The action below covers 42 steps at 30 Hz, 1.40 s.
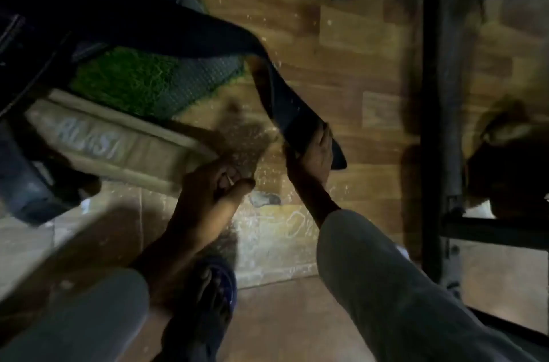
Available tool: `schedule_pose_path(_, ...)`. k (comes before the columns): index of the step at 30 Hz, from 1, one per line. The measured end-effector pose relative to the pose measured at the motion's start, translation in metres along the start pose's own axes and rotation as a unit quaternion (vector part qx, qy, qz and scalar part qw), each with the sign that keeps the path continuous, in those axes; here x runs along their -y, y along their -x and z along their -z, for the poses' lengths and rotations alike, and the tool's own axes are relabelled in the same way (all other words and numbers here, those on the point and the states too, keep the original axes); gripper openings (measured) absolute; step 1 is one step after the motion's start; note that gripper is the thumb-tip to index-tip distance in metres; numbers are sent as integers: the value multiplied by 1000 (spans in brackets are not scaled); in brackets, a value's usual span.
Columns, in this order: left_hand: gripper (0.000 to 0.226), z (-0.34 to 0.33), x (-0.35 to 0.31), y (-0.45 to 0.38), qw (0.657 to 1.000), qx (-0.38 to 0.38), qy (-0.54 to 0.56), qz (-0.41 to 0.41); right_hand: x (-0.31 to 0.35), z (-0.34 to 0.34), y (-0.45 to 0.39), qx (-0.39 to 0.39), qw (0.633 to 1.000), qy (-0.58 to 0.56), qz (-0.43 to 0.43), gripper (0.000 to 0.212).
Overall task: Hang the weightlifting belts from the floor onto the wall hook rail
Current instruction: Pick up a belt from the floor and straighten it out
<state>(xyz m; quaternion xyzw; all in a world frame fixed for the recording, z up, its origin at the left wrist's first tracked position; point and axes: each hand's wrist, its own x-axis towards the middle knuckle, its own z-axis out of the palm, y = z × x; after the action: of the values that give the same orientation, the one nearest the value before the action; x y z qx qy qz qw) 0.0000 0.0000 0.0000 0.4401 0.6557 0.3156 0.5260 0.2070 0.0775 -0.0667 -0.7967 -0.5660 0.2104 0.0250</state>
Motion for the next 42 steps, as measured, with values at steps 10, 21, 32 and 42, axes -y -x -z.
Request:
schedule_pose_path(10, 47, 7, 12, 6, 999, 24, 1, -26, -18, 4, -12, -32, 955, 241, 171, 43)
schedule_pose_path(21, 33, 93, -18, 67, 987, -9, -160, 26, 63, 55, 97, 77, 983, -153, -73, 24)
schedule_pose_path(32, 63, 134, -93, 135, 907, 9, 186, 378, 148, 122, 246, 272, 800, -479, -237, 15)
schedule_pose_path(42, 36, 255, -179, 175, 924, -5, 173, 340, 242, 206, 331, 327, 765, -504, -233, 27)
